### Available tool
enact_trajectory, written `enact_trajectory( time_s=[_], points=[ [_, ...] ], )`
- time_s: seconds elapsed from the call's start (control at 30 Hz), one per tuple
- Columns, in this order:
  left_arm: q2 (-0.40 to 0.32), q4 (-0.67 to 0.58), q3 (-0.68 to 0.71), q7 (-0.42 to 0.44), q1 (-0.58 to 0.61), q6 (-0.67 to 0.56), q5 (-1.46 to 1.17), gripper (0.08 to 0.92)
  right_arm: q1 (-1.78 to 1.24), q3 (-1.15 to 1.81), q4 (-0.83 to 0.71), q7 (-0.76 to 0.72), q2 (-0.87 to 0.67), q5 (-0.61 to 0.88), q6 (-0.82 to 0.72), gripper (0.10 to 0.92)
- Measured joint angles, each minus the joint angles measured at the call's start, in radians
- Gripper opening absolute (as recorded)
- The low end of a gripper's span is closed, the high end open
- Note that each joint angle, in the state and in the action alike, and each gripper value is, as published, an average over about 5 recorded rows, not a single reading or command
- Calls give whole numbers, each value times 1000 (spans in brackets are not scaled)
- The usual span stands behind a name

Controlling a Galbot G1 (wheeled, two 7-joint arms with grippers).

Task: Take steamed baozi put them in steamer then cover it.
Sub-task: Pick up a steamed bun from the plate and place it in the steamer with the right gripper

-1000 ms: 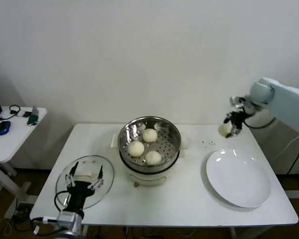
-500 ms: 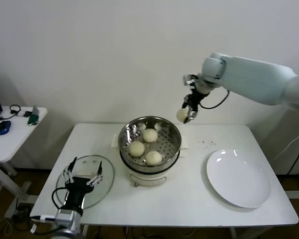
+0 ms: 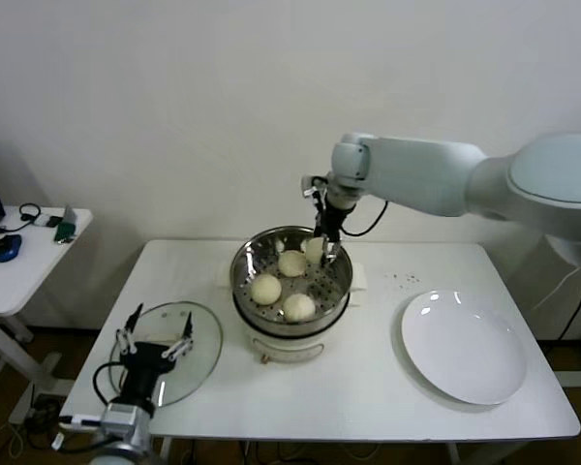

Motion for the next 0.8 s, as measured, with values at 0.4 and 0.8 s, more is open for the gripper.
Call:
enact_trajectory(
  time_s=[0.4,0.8],
  points=[
    [12,19,-7,-1,-5,0,-11,823,-60,-17,16,14,16,-21,-8,721],
    [15,29,-9,-2,-4,0,-14,823,-59,-11,38,19,5,-29,-23,820]
  ],
)
